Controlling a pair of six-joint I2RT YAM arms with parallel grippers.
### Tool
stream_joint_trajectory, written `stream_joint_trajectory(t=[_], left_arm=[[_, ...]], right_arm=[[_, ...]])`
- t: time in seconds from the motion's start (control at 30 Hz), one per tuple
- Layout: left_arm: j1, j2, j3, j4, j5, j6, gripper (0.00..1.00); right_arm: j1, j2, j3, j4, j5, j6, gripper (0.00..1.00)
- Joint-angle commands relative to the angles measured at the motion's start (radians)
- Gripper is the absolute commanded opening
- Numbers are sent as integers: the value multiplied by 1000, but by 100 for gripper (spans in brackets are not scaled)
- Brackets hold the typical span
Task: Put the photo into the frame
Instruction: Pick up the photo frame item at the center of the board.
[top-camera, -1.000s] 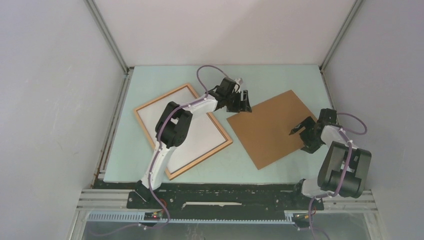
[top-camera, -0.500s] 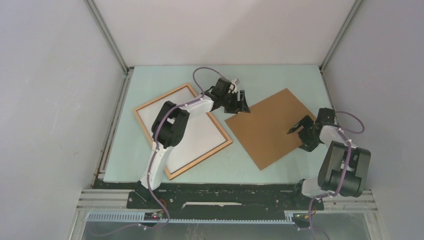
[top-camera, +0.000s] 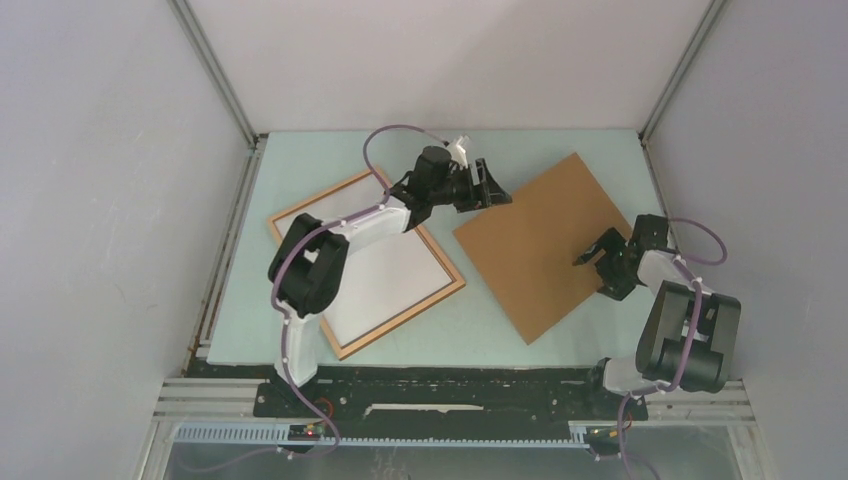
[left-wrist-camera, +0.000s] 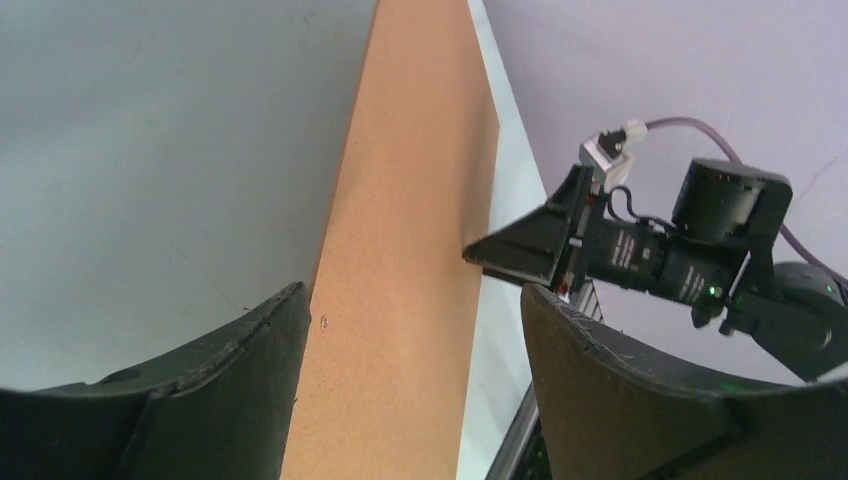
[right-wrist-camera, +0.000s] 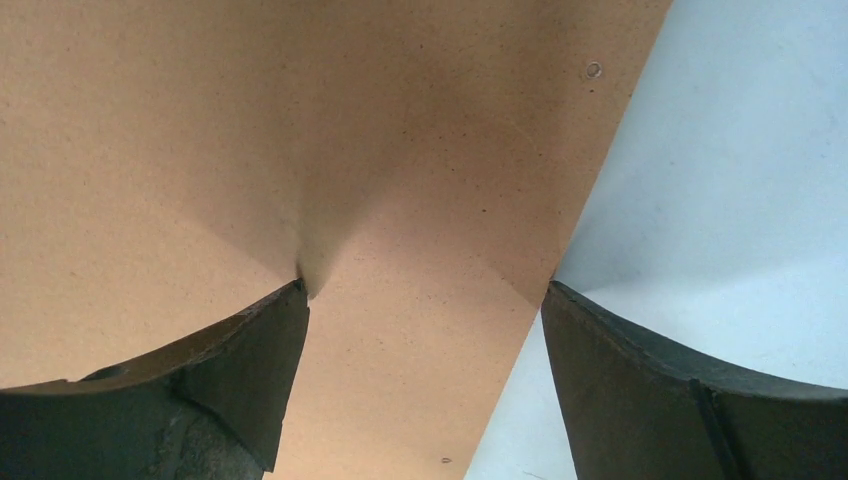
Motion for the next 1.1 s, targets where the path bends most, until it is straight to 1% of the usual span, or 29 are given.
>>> stream_joint_trajectory(t=[0.0,0.1,0.17,0.3,0.4,0.47,0.53,0.57,0.7,0.8,0.9,1.07], left_arm=[[-97,-125,-156,77,120,-107,74],[-96,-171,-215,74,125,-102,74],[-96,-196,-264,105,133,-121,74],[-98,-247,-374,197,136,-178,73],[-106,-277,-450,306,137,-244,68],[-117,-282,-457,315,129,-256,62],[-129,-284,-466,324,121,-275,53],[-135,-289,-475,341,115,-287,50],[-159,-325,-513,389,73,-313,46],[-163,-344,-537,410,47,-339,43],[-163,-349,-551,460,43,-378,42],[-162,-331,-533,459,56,-412,43]], right_arm=[[78,58,-28,91,-160,5,92],[106,73,-28,109,-174,10,92],[125,81,-28,113,-181,9,92],[157,76,-29,108,-179,1,92],[173,71,-28,109,-178,-2,92],[182,71,-28,113,-181,-1,92],[191,74,-28,115,-182,1,92],[197,75,-29,117,-178,1,92],[224,88,-29,135,-194,6,92],[257,91,-29,140,-173,2,92],[287,88,-29,143,-168,-7,92],[300,83,-29,155,-164,-4,91]])
